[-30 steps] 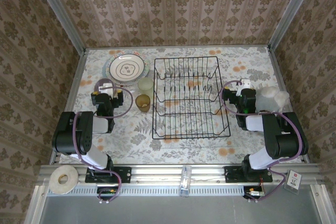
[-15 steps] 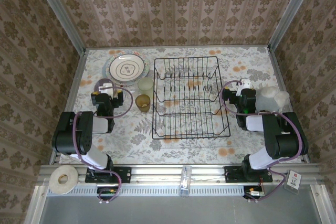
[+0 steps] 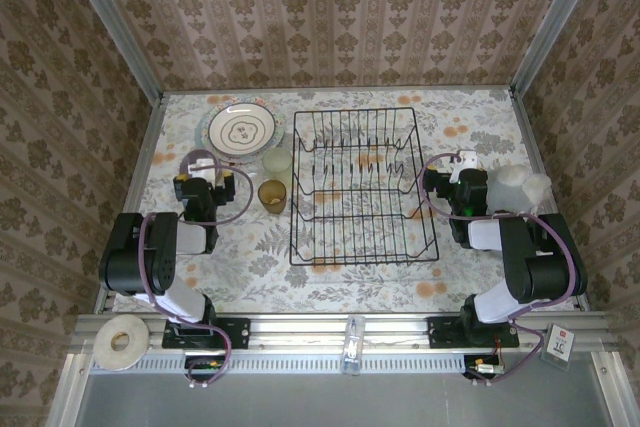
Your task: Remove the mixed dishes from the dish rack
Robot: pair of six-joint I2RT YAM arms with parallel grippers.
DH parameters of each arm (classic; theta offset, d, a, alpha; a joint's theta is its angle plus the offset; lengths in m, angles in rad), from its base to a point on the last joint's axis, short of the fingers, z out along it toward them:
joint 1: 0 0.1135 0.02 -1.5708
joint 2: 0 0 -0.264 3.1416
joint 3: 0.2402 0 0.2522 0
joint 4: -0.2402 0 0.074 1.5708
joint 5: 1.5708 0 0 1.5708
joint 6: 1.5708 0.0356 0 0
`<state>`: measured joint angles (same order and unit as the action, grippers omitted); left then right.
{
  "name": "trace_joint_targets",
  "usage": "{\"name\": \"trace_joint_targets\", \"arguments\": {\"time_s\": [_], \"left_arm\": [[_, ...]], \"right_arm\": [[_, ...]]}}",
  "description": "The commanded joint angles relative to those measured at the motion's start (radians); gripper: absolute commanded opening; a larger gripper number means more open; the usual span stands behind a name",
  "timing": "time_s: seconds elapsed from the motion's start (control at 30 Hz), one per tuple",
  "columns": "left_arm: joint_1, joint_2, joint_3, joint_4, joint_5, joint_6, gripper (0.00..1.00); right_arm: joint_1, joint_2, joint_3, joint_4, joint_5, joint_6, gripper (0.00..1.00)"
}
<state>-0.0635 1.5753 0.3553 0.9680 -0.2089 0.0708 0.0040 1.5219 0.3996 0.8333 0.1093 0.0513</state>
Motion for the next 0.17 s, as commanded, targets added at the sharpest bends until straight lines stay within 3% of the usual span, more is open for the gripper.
{"name": "trace_joint_targets", "arguments": {"time_s": [0.0,0.13], "left_arm": [[0.01,-0.019,0.022,-0.017,0.013,-0.022,1.0],[0.008,-0.018,0.022,-0.017,0.014,-0.023,1.0]], "right_arm": [[-0.002,0.014,0.026,-0.009,-0.057,-0.007,1.0],[0.001,0.007,0.01,0.013,-0.054,-0.011,1.0]]}}
